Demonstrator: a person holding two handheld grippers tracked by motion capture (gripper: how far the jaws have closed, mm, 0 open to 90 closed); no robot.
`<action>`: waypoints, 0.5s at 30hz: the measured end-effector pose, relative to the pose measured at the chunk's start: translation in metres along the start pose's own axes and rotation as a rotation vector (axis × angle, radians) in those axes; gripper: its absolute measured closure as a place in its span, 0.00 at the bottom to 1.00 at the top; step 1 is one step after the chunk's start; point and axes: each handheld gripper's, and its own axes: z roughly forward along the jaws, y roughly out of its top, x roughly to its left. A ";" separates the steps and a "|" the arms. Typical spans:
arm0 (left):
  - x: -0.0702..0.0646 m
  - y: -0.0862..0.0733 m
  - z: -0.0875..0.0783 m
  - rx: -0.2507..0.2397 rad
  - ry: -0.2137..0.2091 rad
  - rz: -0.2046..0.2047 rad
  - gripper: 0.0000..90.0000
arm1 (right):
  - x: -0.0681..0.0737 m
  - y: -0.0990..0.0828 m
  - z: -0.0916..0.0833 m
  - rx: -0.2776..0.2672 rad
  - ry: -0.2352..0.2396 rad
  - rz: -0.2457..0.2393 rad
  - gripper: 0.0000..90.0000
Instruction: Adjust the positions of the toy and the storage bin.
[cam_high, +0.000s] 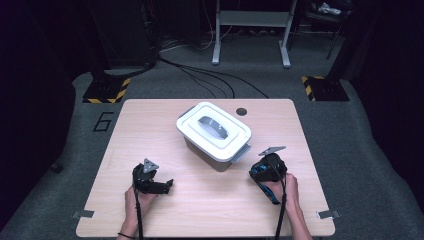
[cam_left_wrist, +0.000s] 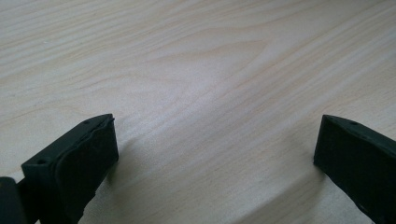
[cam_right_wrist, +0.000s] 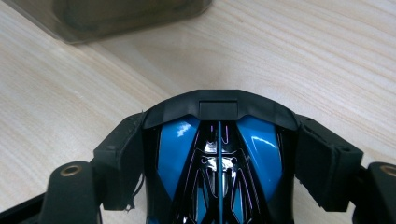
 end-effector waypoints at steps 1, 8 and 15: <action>0.000 0.000 0.000 0.001 0.000 -0.001 0.00 | 0.000 -0.001 -0.001 -0.003 0.000 -0.002 0.27; 0.000 0.000 0.000 0.001 0.000 -0.001 0.00 | 0.000 -0.008 -0.012 -0.003 -0.005 -0.005 0.27; 0.000 0.000 0.000 0.000 0.000 0.000 0.00 | 0.000 -0.018 -0.017 0.009 -0.015 0.003 0.27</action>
